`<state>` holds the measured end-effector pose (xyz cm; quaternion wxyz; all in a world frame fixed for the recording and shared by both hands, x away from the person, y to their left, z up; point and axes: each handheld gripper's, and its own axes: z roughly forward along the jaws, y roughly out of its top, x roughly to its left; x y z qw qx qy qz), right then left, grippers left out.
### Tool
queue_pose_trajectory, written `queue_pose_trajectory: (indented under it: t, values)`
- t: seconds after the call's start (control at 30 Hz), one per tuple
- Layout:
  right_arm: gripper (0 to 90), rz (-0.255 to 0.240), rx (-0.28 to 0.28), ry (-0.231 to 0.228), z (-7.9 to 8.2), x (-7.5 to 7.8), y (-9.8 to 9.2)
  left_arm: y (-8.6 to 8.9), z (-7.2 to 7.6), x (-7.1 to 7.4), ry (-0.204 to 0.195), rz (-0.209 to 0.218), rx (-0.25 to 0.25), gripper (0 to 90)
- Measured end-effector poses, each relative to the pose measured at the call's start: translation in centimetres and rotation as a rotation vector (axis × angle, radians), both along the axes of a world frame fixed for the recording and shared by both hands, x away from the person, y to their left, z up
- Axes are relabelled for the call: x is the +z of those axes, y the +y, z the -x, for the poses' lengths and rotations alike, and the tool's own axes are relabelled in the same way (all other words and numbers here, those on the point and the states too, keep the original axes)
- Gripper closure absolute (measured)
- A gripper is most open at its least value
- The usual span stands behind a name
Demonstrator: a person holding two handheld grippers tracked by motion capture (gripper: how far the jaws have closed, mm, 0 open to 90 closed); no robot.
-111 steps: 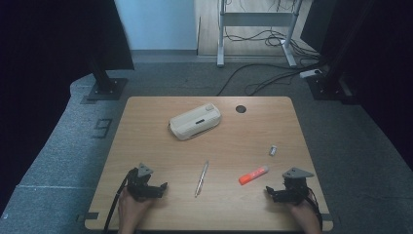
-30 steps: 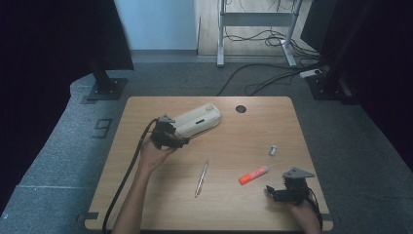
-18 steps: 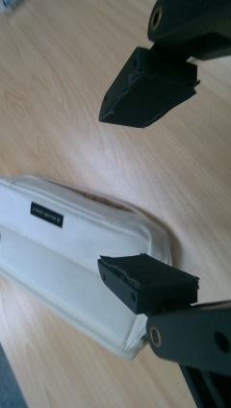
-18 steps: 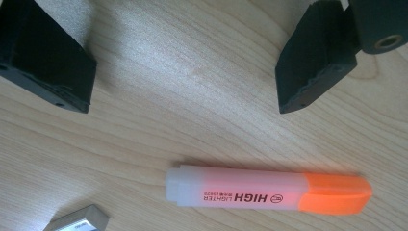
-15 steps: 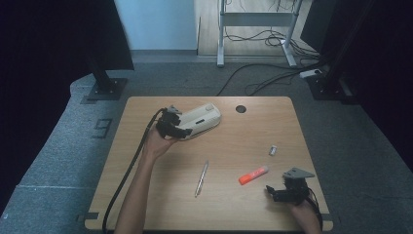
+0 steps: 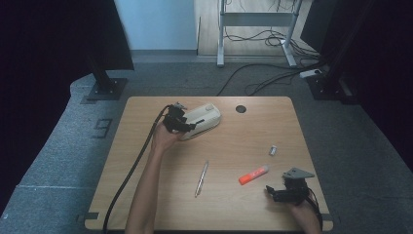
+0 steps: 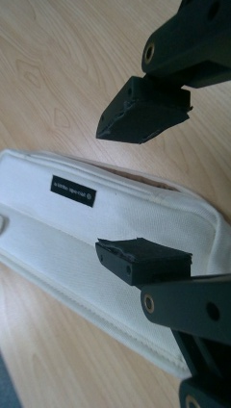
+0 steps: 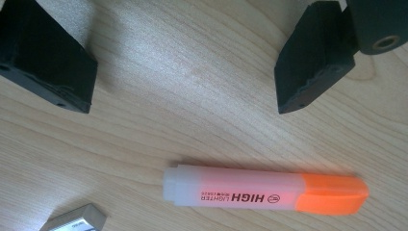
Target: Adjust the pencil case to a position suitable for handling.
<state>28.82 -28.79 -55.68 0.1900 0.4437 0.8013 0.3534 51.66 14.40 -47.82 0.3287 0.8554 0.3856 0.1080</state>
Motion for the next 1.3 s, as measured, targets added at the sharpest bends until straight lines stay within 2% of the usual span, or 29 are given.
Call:
queue_pose_trajectory:
  t: [0.1,0.17,0.3,0.43,0.47,0.53,0.57,0.6,0.73,0.83,1.03,1.3]
  values:
    - [7.3,0.0,0.001,-0.001,0.0,0.0,0.0,-0.2,-0.3,-0.8,0.019,-0.021,-0.012,41.2]
    - [7.3,0.0,0.001,0.0,0.0,0.0,0.0,-0.3,-0.4,-1.2,0.025,-0.017,-0.026,41.2]
    - [7.4,-0.001,0.0,0.0,0.0,0.0,0.0,-0.5,-0.6,-2.1,0.013,-0.076,-0.018,40.3]
    - [7.4,-0.001,0.0,0.0,0.0,0.0,0.0,-0.9,-0.4,-2.7,-0.01,-0.094,-0.026,38.4]
    - [7.4,-0.001,0.001,0.0,0.0,0.0,0.0,-1.1,-0.2,-3.0,-0.023,-0.114,-0.024,37.4]
    - [7.4,-0.001,0.0,0.0,0.0,0.0,0.0,-1.5,0.2,-3.2,-0.059,-0.158,-0.018,41.9]
    - [7.4,-0.001,0.0,0.0,0.0,0.0,0.0,-1.6,0.4,-3.3,-0.069,-0.165,-0.019,43.8]
    - [7.4,-0.001,0.001,0.0,0.0,0.0,0.0,-1.6,0.4,-3.3,-0.066,-0.165,-0.023,43.8]
    - [7.4,-0.001,0.0,0.0,0.0,0.0,0.0,-1.3,0.9,-3.3,-0.04,-0.113,-0.037,46.5]
    - [7.4,-0.001,0.0,0.0,0.0,0.0,0.0,-1.1,1.3,-3.3,-0.03,-0.095,-0.052,48.0]
    - [7.4,-0.001,0.0,0.0,0.0,0.0,0.0,-1.3,2.4,-3.4,-0.05,-0.115,-0.054,47.9]
    - [7.5,0.0,0.001,0.001,0.0,0.0,0.0,-1.0,3.7,-3.4,-0.029,-0.084,-0.016,48.0]
